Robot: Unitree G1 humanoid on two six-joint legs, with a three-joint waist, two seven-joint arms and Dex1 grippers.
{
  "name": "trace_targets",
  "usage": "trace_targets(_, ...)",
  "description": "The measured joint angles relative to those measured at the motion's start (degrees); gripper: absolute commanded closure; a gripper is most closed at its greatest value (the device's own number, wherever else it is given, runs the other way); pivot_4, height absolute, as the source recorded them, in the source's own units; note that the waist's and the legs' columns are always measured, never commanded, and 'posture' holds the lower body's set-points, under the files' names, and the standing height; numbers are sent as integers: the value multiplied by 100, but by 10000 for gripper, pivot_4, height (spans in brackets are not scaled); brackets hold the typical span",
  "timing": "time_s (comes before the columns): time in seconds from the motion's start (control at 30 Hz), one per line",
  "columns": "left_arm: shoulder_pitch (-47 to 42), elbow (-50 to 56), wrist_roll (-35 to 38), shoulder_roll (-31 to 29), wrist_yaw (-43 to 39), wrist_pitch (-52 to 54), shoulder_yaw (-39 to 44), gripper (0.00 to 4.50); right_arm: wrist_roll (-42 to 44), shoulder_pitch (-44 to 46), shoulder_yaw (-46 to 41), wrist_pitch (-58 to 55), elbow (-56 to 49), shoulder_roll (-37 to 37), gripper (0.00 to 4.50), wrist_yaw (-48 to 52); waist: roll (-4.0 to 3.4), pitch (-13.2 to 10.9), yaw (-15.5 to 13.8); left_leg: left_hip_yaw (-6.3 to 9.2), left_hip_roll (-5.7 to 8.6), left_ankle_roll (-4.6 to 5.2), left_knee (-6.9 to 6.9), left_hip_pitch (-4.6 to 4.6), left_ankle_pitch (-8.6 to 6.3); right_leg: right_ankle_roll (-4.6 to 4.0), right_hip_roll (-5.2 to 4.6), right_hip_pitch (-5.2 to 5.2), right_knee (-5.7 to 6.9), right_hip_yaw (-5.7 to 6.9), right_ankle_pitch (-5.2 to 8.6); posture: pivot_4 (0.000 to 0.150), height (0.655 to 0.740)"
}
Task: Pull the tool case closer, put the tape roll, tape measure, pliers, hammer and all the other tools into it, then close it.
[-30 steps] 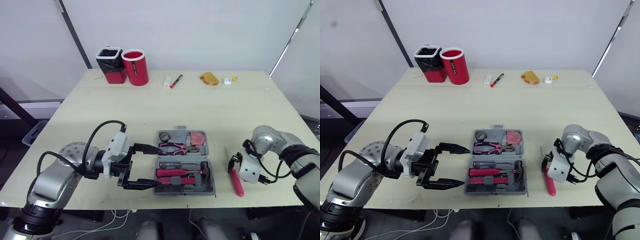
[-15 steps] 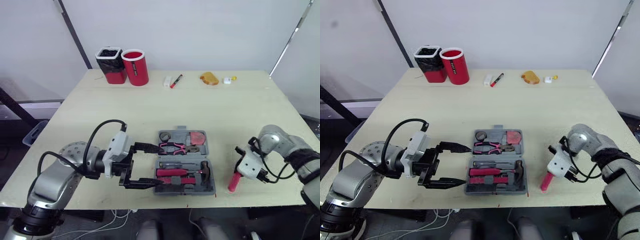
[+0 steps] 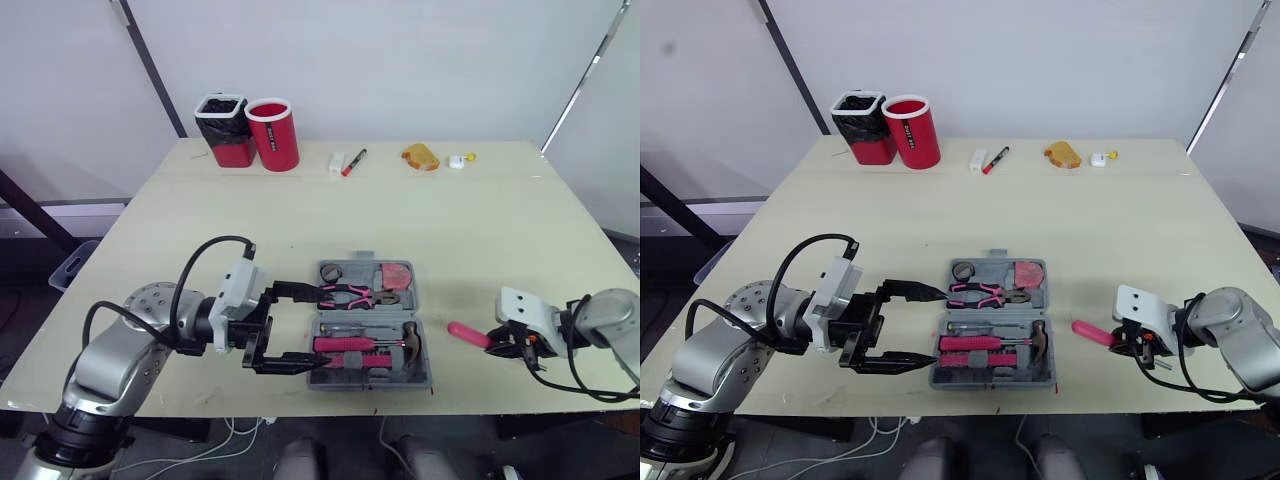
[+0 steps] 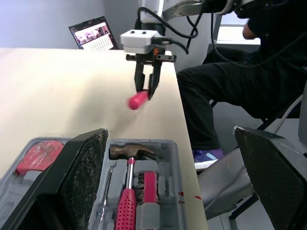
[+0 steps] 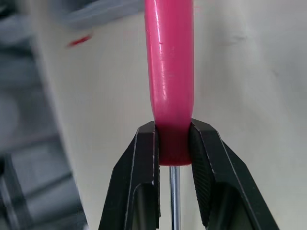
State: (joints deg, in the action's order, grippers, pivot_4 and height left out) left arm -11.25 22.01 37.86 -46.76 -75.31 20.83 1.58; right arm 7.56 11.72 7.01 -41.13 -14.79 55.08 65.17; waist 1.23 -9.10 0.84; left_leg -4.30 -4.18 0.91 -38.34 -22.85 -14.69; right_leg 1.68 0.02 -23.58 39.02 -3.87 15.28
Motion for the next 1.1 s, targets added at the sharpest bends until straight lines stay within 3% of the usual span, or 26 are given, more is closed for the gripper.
trace_targets(0.1, 1, -41, 0, 0, -97, -33, 3, 0, 87, 28, -410, -1996, -687, -732, 41264, -965, 1, 1, -2, 2, 0, 0, 1, -4, 0, 0, 0, -3, -2, 2, 0, 1500, 7400)
trace_targets(0.27, 0, -253, -61, 6, -269, -197, 1, 0, -42, 157, -729, -4355, -1199, -2126, 41264, -2387, 2, 1, -4, 3, 1, -1, 3, -13, 0, 0, 2, -9, -5, 2, 0, 1500, 7400)
trace_targets(0.37, -37, -310, -79, 80, -337, -277, -44, 0, -302, 556, -1272, -5029, -1045, -3310, 41264, -3321, 3, 2, 20, 3, 2, 0, 3, -14, 0, 1, 2, -10, -7, 2, 0, 1500, 7400)
trace_targets(0.57, -77, -483, -193, 96, -430, -405, -59, 0, -494, 869, -1909, -5101, -594, -4083, 41264, -4309, 4, 2, 9, 4, 3, 0, 5, -19, 0, 1, 1, -10, -13, 3, 0, 1500, 7400)
trace_targets(0.63, -76, -483, -210, 96, -450, -436, -59, 0, -488, 900, -1936, -5101, -538, -4136, 30878, -4423, 4, 2, 15, 4, 3, 0, 6, -19, 0, 1, 1, -10, -12, 3, 0, 1500, 7400)
trace_targets(0.67, -76, -484, -224, 98, -454, -457, -59, 0, -481, 902, -1939, -5099, -534, -4195, 28564, -4491, 3, 2, 17, 6, 3, 0, 6, -19, 0, 1, 2, -11, -11, 4, 0, 1500, 7400)
trace_targets(0.7, -76, -486, -227, 98, -462, -493, -59, 0, -451, 898, -1924, -5094, -532, -4210, 22040, -4564, 3, 2, 20, 6, 3, 0, 9, -19, 0, 1, 2, -13, -10, 4, 0, 1500, 7400)
trace_targets(0.73, -76, -486, -227, 98, -463, -493, -59, 0, -448, 898, -1924, -5094, -532, -4210, 19803, -4565, 3, 2, 21, 6, 3, 0, 9, -19, 0, 1, 2, -13, -10, 4, 0, 1500, 7400)
trace_targets(0.8, -61, -515, -236, 97, -489, -524, -55, 0, -374, 780, -1897, -4915, -682, -4153, 11224, -4563, 3, 2, 16, 5, 3, 0, 12, -19, 0, 2, 2, -14, -12, 4, 1, 1500, 7400)
trace_targets(0.87, 12, -562, -268, 95, -510, -582, -41, 0, -240, 539, -1902, -4605, -983, -3964, 293, -4534, 3, 2, 15, 6, 3, 0, 14, -22, -1, 4, 1, -15, -15, 4, 2, 1500, 7400)
trace_targets(1.1, 29, -581, -281, 97, -564, -644, -25, 0, 107, -464, -2134, -3112, -1367, -4080, 293, -4375, 4, 2, 25, 13, 2, 0, 18, -22, 0, 9, 5, -15, -13, 8, 5, 1500, 7400)
